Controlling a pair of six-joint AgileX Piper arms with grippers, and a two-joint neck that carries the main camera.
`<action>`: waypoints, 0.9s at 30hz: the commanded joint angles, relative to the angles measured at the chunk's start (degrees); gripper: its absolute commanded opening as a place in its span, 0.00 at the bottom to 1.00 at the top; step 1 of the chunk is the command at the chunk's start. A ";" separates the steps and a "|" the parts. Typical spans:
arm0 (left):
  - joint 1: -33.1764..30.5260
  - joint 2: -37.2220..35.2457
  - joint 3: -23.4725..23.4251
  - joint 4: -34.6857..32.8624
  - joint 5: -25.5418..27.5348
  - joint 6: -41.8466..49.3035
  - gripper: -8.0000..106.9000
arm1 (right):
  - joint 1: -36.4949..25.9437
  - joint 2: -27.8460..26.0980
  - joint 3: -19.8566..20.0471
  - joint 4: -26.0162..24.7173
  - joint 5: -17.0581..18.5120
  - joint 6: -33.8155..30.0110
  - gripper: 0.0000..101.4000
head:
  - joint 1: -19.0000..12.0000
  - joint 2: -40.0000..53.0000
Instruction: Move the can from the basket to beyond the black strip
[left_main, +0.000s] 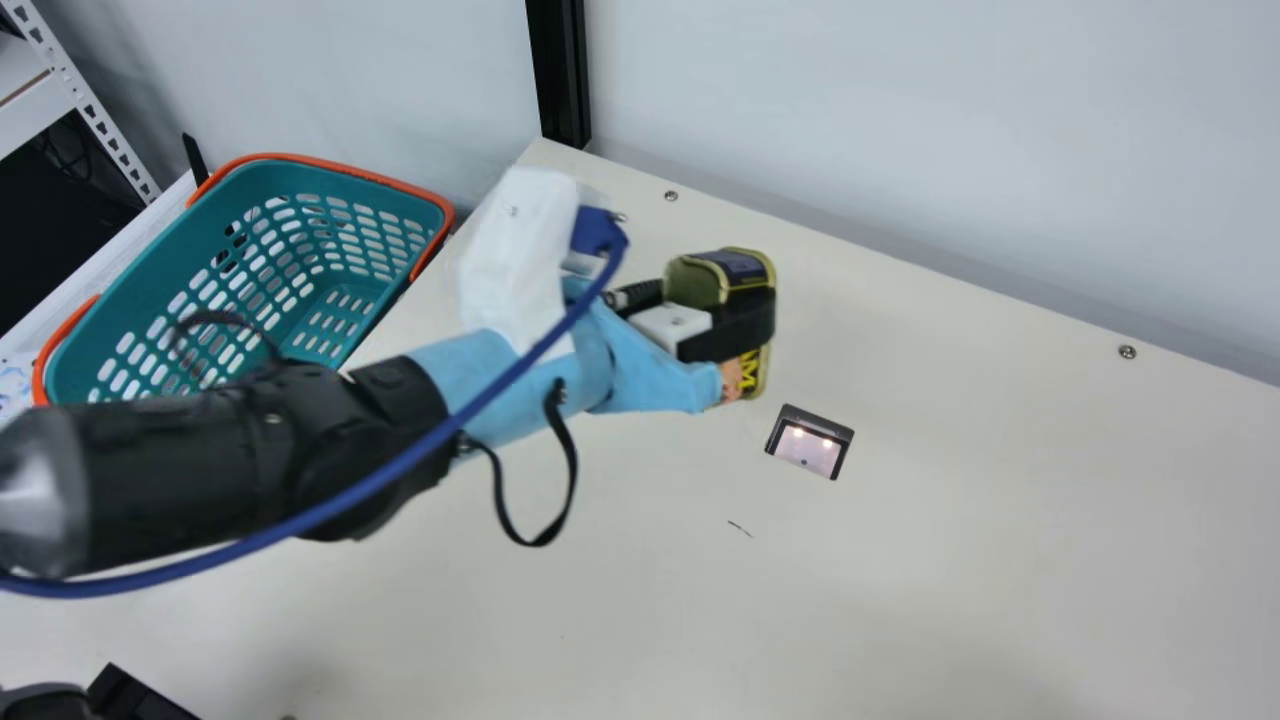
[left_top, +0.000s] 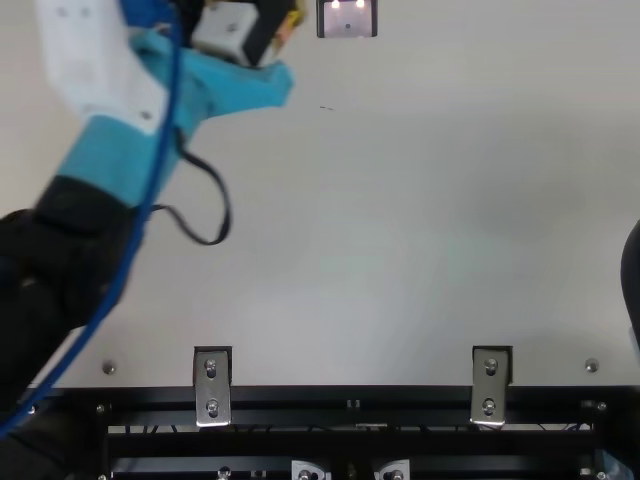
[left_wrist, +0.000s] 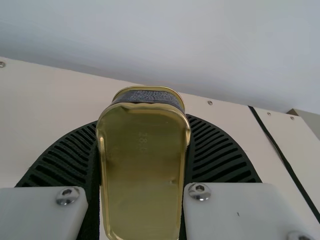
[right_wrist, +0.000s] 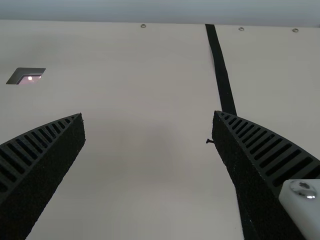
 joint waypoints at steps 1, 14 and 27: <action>-1.95 3.52 -0.80 -3.28 -3.74 2.67 0.16 | 0.00 0.00 0.00 0.00 0.00 0.00 1.00 | -2.15 0.85; -6.93 14.75 -5.85 -9.77 -15.30 9.43 0.16 | 0.00 0.00 0.00 0.00 0.00 0.00 1.00 | -2.15 0.85; -8.01 13.87 -5.90 -12.23 -14.63 13.24 0.16 | 0.00 0.00 0.00 0.00 0.00 0.00 1.00 | -2.15 0.85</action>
